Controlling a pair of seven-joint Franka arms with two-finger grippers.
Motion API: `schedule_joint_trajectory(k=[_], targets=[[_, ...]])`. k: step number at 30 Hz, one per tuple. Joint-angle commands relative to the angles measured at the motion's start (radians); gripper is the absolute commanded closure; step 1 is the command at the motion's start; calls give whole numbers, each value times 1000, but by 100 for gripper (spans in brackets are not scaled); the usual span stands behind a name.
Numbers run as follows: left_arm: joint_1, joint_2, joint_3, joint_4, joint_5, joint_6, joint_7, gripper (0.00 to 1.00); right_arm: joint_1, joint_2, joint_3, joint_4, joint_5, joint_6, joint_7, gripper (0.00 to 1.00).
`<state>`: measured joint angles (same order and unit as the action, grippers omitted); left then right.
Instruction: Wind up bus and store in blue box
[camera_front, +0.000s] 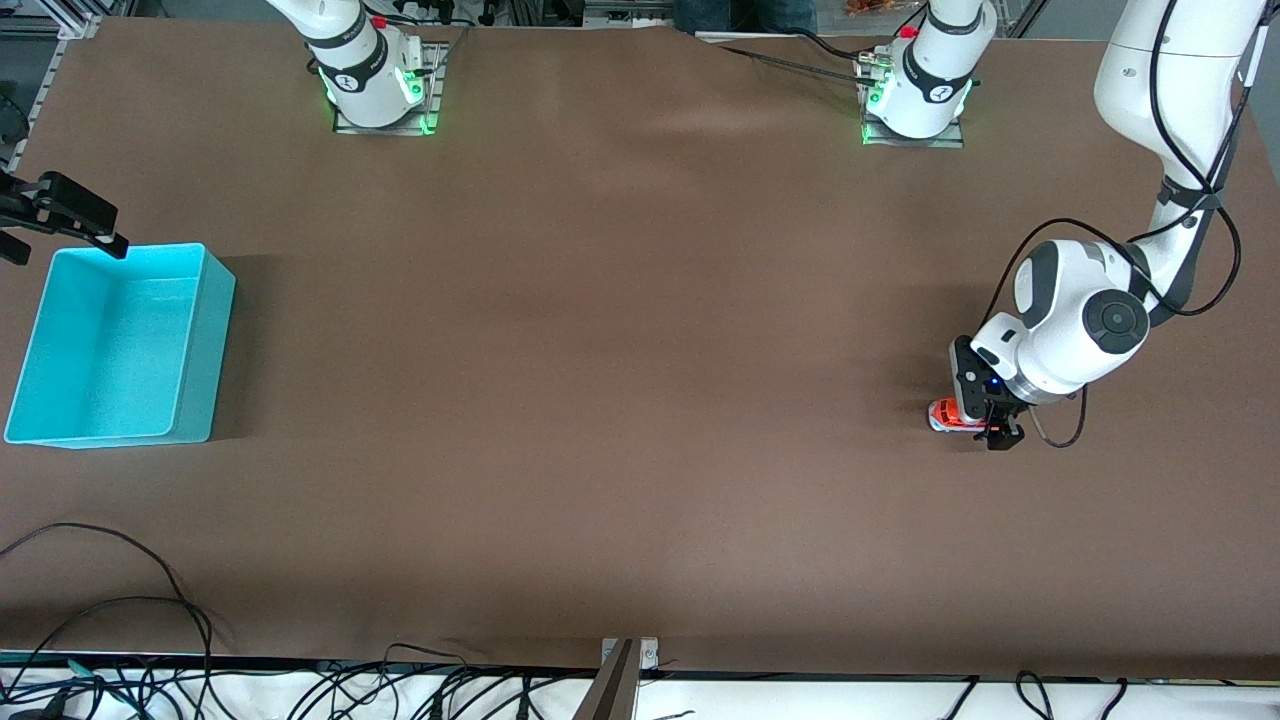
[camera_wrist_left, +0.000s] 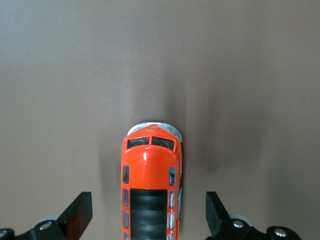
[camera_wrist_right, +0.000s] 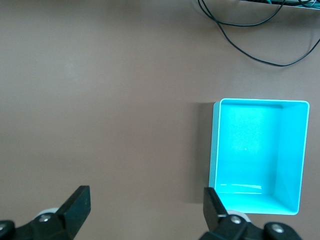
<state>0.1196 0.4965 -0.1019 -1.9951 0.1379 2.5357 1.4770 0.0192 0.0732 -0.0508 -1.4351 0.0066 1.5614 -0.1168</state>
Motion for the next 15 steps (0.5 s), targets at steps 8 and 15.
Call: schedule_joint_trajectory(k=[8, 15], targets=[[14, 19, -2, -24, 28, 90, 14, 0, -2, 3, 2, 13, -14, -4, 2, 0], [31, 39, -2, -27, 29, 123, 17, 0, -2, 3, 2, 13, -14, -4, 2, 0]])
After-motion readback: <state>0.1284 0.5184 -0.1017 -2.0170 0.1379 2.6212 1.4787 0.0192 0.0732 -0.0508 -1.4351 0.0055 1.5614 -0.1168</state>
